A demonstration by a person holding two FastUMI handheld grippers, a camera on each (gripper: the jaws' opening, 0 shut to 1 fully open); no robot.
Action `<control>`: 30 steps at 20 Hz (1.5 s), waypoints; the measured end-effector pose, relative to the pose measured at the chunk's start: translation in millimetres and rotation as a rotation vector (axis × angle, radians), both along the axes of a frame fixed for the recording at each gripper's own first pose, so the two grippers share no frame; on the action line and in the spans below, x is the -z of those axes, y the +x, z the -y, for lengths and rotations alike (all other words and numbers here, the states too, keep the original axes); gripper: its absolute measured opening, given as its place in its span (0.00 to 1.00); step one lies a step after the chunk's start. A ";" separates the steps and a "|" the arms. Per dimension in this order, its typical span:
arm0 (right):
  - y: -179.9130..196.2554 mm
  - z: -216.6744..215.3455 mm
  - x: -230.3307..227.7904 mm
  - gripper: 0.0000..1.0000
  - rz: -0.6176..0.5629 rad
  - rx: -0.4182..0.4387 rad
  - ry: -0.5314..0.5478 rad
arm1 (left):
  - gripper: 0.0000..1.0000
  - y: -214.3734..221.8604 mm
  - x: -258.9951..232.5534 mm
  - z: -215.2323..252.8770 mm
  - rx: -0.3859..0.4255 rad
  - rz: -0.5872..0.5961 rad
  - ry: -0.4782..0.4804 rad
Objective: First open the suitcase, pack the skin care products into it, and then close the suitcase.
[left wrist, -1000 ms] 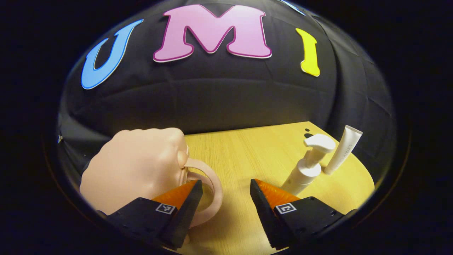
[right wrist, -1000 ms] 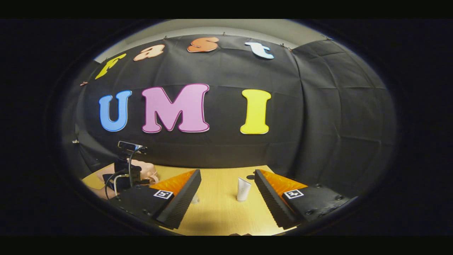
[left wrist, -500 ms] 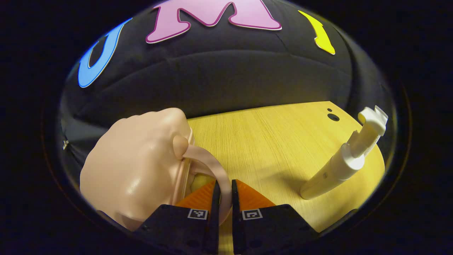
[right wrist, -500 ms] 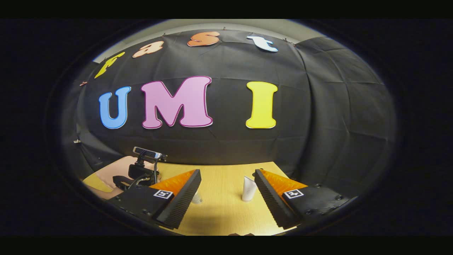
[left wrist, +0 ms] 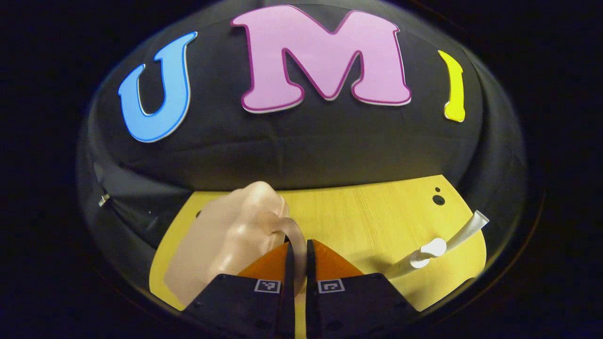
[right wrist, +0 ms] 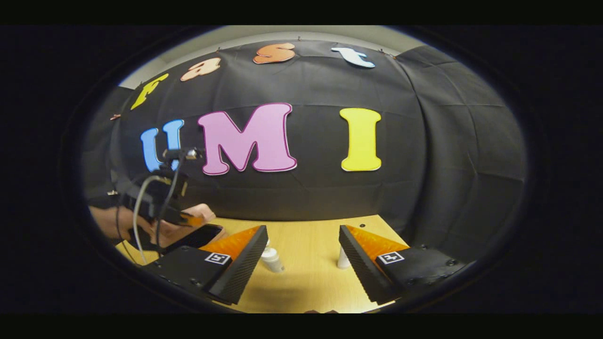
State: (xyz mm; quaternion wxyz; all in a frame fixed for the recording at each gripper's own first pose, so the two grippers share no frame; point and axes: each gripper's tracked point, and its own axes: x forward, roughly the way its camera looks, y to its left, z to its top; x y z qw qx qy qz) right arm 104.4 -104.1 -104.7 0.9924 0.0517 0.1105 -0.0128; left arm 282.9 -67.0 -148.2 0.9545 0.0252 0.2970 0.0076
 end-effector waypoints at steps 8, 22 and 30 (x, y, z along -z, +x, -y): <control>-8.7 -1.0 -14.7 0.96 0.023 0.060 0.015 | 0.12 10.7 -89.8 -194.1 -0.089 0.071 0.113; -39.2 -3.7 6.6 0.97 -0.053 0.138 -0.155 | 0.13 42.0 68.8 -453.1 -0.124 -0.136 0.504; -39.0 -3.5 26.2 0.97 -0.106 0.177 -0.129 | 0.16 47.4 79.2 -459.3 -0.181 -0.168 0.505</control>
